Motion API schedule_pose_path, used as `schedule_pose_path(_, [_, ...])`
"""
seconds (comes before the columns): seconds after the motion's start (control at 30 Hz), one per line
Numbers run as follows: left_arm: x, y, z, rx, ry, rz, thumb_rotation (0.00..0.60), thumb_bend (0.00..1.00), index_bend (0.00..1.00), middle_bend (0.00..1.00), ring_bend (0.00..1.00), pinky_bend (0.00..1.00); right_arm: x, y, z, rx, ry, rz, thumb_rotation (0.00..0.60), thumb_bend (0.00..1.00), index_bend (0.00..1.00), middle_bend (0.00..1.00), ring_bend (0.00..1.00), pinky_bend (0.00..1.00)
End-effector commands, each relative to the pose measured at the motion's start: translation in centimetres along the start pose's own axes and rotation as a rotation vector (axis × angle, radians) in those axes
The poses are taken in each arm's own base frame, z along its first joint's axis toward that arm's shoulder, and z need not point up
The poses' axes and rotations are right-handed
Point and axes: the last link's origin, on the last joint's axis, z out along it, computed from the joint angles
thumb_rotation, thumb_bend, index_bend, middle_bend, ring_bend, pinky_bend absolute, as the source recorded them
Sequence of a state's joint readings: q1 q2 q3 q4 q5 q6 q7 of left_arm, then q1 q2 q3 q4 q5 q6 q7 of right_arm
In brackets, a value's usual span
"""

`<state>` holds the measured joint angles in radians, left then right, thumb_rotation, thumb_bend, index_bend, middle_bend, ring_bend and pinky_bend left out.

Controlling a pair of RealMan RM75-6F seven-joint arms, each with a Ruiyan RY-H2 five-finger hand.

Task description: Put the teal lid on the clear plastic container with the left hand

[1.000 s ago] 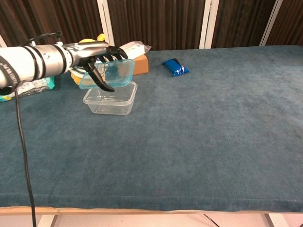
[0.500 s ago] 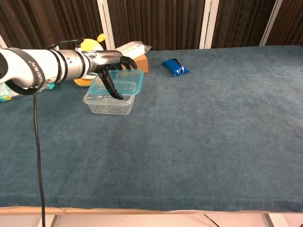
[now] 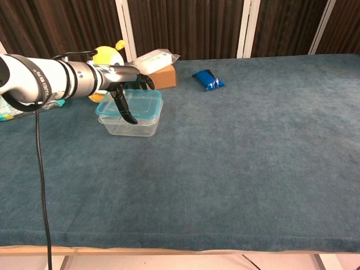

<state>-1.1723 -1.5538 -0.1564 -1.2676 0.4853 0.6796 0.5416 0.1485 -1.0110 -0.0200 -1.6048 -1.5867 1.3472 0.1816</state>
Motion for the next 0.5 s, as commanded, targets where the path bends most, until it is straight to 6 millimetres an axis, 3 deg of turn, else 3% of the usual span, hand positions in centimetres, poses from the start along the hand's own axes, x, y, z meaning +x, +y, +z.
schedule_pose_path(0.03, [0.02, -0.18, 0.03, 0.007, -0.005, 0.004, 0.6, 0.28, 0.41, 0.66, 0.61, 0.51, 0.0, 0.01, 0.0, 0.0, 0.0, 0.0, 0.6, 0.15, 0.0, 0.0, 0.0, 0.0])
schedule_pose_path(0.27, [-0.45, -0.43, 0.2, 0.025, -0.03, 0.008, 0.6, 0.28, 0.38, 0.54, 0.5, 0.44, 0.14, 0.09, -0.12, -0.002, 0.007, 0.004, 0.6, 0.15, 0.0, 0.0, 0.0, 0.0])
schedule_pose_path(0.5, [-0.42, -0.14, 0.46, 0.031, -0.027, 0.004, 0.6, 0.28, 0.33, 0.51, 0.47, 0.41, 0.16, 0.15, -0.16, -0.001, 0.005, 0.006, 0.6, 0.15, 0.0, 0.0, 0.0, 0.0])
